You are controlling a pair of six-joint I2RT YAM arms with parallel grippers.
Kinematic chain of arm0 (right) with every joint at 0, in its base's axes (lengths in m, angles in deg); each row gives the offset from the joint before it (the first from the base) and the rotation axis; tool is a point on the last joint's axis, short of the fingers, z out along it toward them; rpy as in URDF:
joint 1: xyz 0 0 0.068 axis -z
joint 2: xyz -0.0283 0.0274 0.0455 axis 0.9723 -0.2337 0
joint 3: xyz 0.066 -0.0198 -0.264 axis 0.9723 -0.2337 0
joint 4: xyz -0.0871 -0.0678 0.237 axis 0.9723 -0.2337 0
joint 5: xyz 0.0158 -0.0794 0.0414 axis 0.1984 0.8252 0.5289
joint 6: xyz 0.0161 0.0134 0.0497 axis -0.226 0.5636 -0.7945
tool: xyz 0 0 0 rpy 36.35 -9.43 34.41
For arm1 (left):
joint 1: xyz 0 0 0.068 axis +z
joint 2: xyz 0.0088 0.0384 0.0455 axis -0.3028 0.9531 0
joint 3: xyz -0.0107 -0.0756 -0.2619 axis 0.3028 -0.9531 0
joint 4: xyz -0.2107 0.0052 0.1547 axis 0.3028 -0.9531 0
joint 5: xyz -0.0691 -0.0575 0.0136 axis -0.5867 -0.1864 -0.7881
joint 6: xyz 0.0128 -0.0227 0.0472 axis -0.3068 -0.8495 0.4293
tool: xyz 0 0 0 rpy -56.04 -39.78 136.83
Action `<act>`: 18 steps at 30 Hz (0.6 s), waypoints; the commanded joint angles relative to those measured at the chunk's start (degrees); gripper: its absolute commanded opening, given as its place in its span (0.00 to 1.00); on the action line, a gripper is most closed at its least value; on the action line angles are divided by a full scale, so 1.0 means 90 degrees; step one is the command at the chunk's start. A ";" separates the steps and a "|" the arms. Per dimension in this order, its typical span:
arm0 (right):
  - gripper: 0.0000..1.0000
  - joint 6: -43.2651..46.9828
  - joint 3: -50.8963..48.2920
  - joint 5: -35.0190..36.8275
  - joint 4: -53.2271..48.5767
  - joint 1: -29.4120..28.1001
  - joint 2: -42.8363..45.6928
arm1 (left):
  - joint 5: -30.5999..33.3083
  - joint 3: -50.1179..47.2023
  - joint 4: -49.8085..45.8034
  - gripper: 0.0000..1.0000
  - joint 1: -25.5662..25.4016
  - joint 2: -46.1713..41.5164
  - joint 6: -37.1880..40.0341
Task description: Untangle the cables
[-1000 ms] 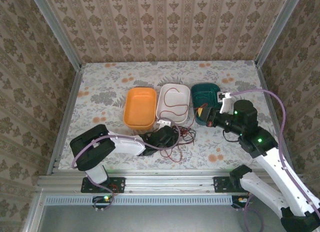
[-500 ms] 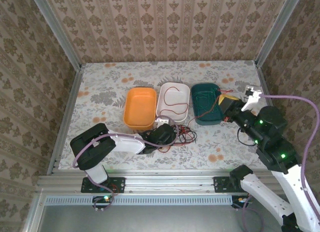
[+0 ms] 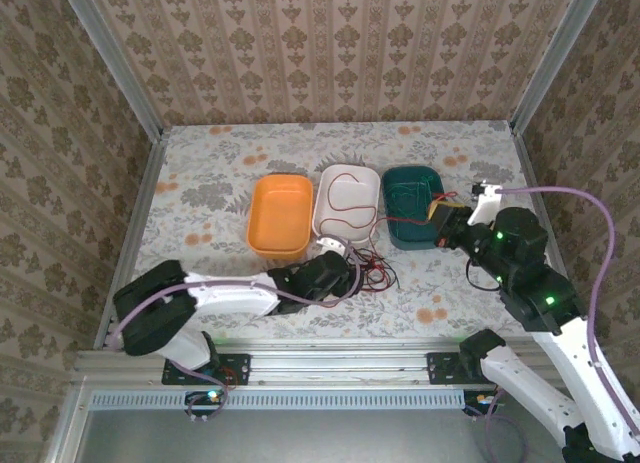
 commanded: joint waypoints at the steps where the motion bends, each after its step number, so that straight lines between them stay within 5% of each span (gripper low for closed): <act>1: 0.00 -0.0195 -0.0126 -0.0467 -0.0028 0.0030 0.0097 | 0.0294 0.0097 0.0282 0.73 -0.0056 -0.0625 0.0844; 5: 0.00 -0.0139 -0.0114 -0.0560 -0.0067 0.0063 0.0124 | -0.0034 0.0174 0.0888 0.75 -0.0020 -0.0730 0.1533; 10: 0.00 0.0024 0.0168 -0.0919 -0.0126 0.0211 0.0300 | -0.0304 0.1195 0.0274 0.76 0.0257 0.0074 0.2307; 18: 0.00 0.0177 0.0738 -0.1019 -0.0595 0.0313 0.0445 | -0.0087 0.2107 0.0298 0.73 0.0710 0.1228 0.2321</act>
